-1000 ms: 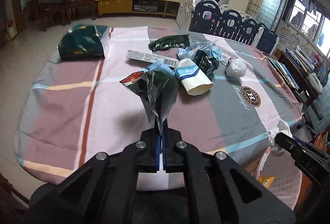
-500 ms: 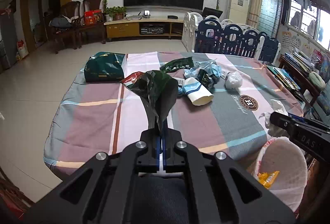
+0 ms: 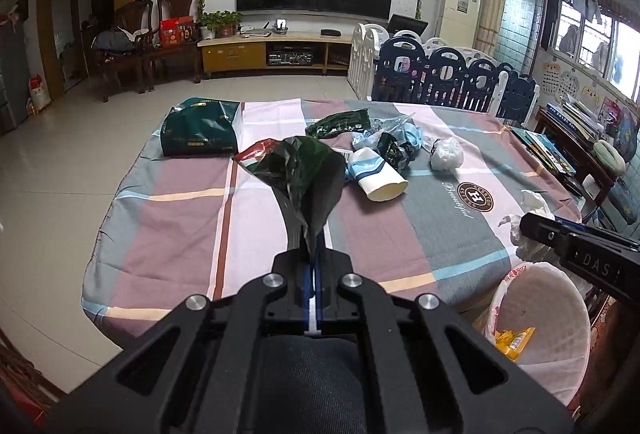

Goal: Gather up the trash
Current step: 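Grasp the dark green wrapper with the left gripper while the right gripper holds the tissue, then drop the white tissue into the wastebasket with the right gripper while the left releases the green wrapper there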

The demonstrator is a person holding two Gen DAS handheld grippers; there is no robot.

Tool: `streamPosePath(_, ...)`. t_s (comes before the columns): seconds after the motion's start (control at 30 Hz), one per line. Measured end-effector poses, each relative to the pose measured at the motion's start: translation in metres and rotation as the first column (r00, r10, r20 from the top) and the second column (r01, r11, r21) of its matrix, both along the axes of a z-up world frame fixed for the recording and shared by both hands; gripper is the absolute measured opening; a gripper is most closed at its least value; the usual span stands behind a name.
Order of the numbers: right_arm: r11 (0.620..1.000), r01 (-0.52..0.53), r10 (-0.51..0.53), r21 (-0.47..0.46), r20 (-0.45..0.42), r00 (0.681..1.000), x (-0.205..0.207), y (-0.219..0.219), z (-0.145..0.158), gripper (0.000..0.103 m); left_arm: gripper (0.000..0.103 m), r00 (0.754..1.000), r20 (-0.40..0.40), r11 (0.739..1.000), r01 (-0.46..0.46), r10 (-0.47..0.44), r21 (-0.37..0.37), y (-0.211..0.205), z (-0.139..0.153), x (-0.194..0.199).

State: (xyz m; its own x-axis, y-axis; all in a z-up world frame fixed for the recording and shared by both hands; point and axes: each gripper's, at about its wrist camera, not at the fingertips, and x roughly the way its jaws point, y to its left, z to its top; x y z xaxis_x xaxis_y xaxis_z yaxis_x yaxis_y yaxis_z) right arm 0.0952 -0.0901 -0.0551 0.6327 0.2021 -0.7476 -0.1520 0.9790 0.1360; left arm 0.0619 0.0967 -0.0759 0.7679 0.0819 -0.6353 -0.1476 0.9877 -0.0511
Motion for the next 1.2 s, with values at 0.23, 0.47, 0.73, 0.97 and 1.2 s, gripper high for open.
streamPosePath(0.23,1.0,0.02,-0.02,-0.007,0.011,1.0,-0.003,-0.01,0.001,0.026,0.003,1.0,0.006,1.0,0.004,-0.004,0.012,-0.004,0.003,-0.001)
streamPosePath(0.47,0.997,0.064,-0.065,-0.033,-0.007,0.998,-0.014,-0.041,-0.006,0.026,0.003,0.999,0.01,0.999,0.035,-0.035,0.014,-0.012,0.006,-0.003)
streamPosePath(0.73,0.987,0.154,-0.156,-0.043,-0.054,0.986,-0.04,-0.1,-0.017,0.026,0.003,0.985,-0.005,0.981,0.171,-0.172,-0.088,-0.038,0.013,-0.003)
streamPosePath(0.97,0.957,0.289,-0.285,-0.025,-0.272,0.919,-0.063,-0.154,-0.083,0.055,0.003,0.895,-0.035,0.884,0.431,-0.444,-0.182,-0.104,0.011,-0.001)
streamPosePath(1.2,0.819,0.567,-0.523,0.086,-0.292,0.801,-0.088,-0.241,-0.078,0.068,0.003,0.678,-0.148,0.694,0.697,-0.72,-0.18,-0.196,-0.015,-0.006)
